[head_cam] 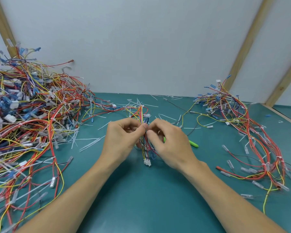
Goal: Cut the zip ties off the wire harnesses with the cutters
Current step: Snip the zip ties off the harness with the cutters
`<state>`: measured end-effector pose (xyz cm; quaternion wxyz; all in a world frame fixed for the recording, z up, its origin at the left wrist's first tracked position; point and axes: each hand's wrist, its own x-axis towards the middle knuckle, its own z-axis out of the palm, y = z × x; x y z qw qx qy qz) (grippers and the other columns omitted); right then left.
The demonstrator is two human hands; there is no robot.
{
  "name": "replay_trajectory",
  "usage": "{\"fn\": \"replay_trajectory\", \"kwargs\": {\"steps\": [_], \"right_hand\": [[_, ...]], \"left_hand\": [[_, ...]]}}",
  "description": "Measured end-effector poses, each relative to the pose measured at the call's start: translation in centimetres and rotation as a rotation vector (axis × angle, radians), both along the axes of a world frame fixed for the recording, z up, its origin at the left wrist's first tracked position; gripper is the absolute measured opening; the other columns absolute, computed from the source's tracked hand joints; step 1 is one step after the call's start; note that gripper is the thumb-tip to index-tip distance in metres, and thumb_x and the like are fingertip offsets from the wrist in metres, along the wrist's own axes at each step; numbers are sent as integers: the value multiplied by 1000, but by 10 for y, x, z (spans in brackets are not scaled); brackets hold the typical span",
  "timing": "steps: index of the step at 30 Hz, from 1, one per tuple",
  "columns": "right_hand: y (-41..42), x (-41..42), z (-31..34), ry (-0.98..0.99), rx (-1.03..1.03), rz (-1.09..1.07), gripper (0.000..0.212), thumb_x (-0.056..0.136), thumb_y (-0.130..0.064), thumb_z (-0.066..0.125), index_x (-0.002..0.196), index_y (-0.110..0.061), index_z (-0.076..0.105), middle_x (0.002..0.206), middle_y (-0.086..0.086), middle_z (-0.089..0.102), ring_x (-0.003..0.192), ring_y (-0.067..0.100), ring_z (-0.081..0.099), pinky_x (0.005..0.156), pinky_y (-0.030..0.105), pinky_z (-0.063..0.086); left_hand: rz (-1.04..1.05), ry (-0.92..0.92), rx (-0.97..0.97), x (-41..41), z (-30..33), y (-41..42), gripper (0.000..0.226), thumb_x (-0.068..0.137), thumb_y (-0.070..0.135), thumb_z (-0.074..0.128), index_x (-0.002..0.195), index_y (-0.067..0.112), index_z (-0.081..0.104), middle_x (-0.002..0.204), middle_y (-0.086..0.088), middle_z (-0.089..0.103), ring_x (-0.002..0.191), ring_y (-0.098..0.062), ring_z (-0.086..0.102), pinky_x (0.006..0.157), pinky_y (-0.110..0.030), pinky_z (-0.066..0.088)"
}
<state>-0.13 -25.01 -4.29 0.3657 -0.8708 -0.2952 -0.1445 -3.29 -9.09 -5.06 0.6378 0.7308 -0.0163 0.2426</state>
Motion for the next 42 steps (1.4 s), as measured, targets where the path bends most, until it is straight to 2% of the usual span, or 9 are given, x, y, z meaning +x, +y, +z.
{"fn": "replay_trajectory", "kwargs": {"steps": [7, 10, 13, 17, 24, 30, 35, 38, 42], "right_hand": [[-1, 11, 7, 627, 514, 189, 30, 108, -27, 48, 91, -13, 69, 74, -10, 59, 68, 12, 44, 56, 25, 30], [1, 8, 7, 633, 515, 162, 36, 104, -40, 55, 95, -11, 75, 75, -7, 62, 71, 11, 48, 58, 25, 35], [2, 7, 6, 591, 564, 148, 22, 103, -29, 60, 97, -15, 76, 85, 5, 74, 84, 15, 63, 71, 34, 45], [-1, 10, 12, 614, 696, 190, 23, 107, -17, 51, 91, -15, 69, 83, -6, 71, 82, 12, 68, 75, 32, 50], [-7, 14, 13, 757, 861, 279, 30, 97, -23, 44, 68, -19, 52, 57, -5, 30, 40, 12, 31, 44, 27, 45], [-13, 15, 16, 843, 817, 306, 35, 90, -23, 41, 56, -21, 42, 52, -5, 20, 35, 9, 17, 38, 21, 34], [-22, 18, 17, 973, 847, 364, 35, 88, -22, 35, 52, -23, 35, 48, -6, 21, 34, 8, 13, 39, 20, 29], [-24, 21, 16, 981, 847, 372, 26, 79, -27, 42, 54, -23, 34, 50, -4, 21, 36, 9, 13, 37, 20, 29], [-22, 24, 13, 876, 819, 305, 29, 78, -30, 51, 51, -20, 45, 55, 0, 26, 35, 9, 23, 32, 17, 28]], "left_hand": [[-86, -1, 65, -5, 3, -5, 6, 87, 25, 80, 82, 24, 77, 64, 0, 67, 42, -16, 55, 45, -16, 37], [-93, 2, 96, -6, 4, -8, 5, 88, 26, 78, 85, 29, 80, 60, 0, 65, 39, -12, 41, 42, -17, 32], [-99, -44, 175, -10, 5, -13, 12, 89, 25, 76, 84, 35, 80, 60, 0, 65, 43, -12, 38, 43, -22, 31], [157, -226, 130, -16, 11, -11, 28, 92, 41, 61, 71, 31, 76, 55, 6, 64, 45, -7, 47, 46, -25, 35], [489, -305, 123, -6, 17, 14, 13, 97, 13, 56, 100, 14, 69, 93, -6, 66, 84, -17, 58, 73, -15, 37], [239, -202, 365, -6, 14, 14, 24, 89, 17, 58, 111, 16, 69, 109, 8, 71, 108, -7, 63, 96, -19, 42], [-43, -137, 367, -7, 11, 7, 25, 98, 32, 56, 91, 17, 74, 76, 6, 70, 75, -12, 64, 71, -25, 47], [-162, -116, 270, -6, 10, 4, 21, 99, 29, 56, 90, 21, 73, 59, -1, 52, 56, -18, 47, 54, -35, 36], [-186, -92, 211, -4, 10, 2, 16, 99, 27, 59, 92, 22, 73, 60, 14, 52, 58, -6, 43, 54, -23, 35]]}}
